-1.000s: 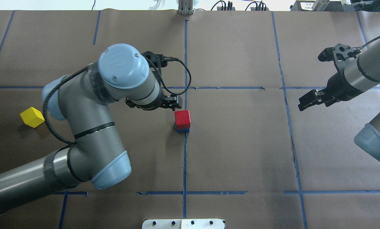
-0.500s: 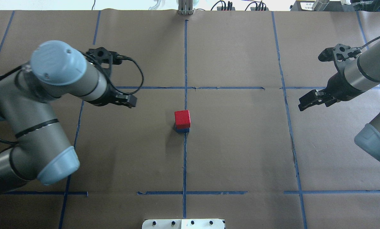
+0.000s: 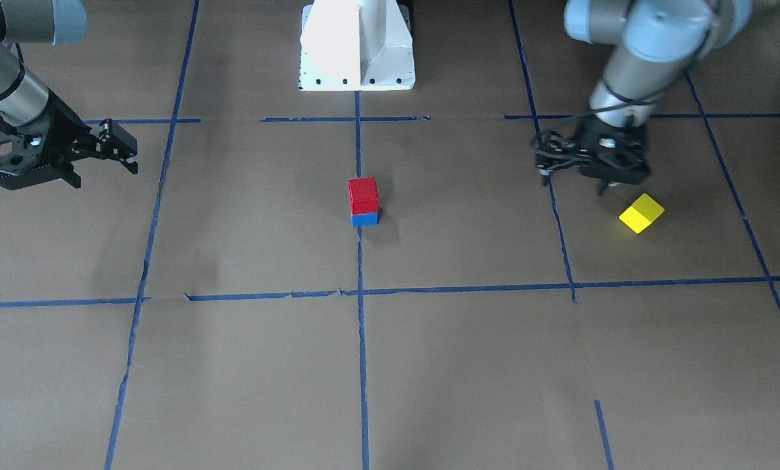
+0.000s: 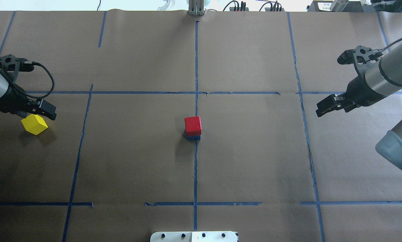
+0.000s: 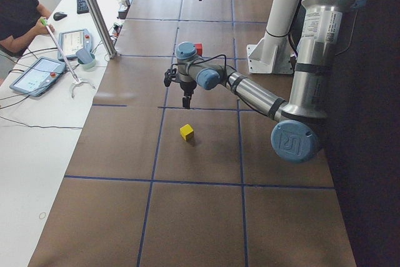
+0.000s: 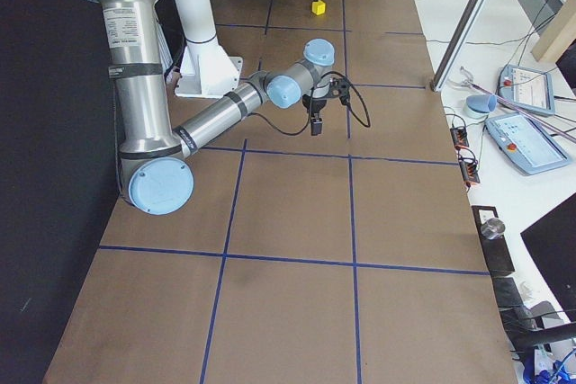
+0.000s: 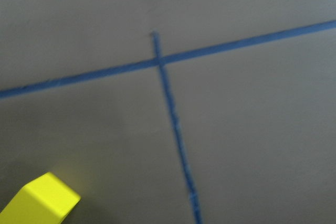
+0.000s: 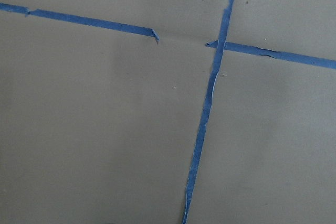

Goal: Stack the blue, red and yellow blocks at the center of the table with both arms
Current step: 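Open the left gripper and move it back toward the yellow cube, then lower the left gripper onto the yellow cube and close on it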

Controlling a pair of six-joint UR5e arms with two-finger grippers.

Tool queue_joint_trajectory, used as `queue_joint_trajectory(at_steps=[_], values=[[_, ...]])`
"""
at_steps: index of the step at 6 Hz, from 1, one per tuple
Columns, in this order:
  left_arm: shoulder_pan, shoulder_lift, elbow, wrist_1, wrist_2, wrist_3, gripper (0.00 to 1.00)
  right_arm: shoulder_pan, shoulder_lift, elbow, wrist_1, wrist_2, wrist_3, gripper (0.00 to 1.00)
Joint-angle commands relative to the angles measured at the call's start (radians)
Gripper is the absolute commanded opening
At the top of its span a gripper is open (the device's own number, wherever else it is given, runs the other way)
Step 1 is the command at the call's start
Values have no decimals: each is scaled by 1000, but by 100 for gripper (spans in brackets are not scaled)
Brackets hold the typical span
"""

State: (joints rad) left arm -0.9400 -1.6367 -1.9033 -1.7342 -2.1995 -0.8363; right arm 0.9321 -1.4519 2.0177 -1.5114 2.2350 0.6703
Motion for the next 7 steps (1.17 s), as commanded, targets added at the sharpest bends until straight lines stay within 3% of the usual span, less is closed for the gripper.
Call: queue_joint_trajectory(at_steps=[1, 2, 3, 7], values=[[-11, 38, 71, -91, -11, -336, 100, 1, -1, 7, 0, -2, 0, 100], [-11, 49, 145, -199, -9, -463, 100, 1, 1, 12, 0, 0, 0, 100], [-11, 57, 241, -396, -9, -612, 100, 1, 1, 13, 0, -2, 2, 100], [-6, 55, 309, -447, 40, -675, 100, 1, 5, 19, -1, -6, 2, 100]])
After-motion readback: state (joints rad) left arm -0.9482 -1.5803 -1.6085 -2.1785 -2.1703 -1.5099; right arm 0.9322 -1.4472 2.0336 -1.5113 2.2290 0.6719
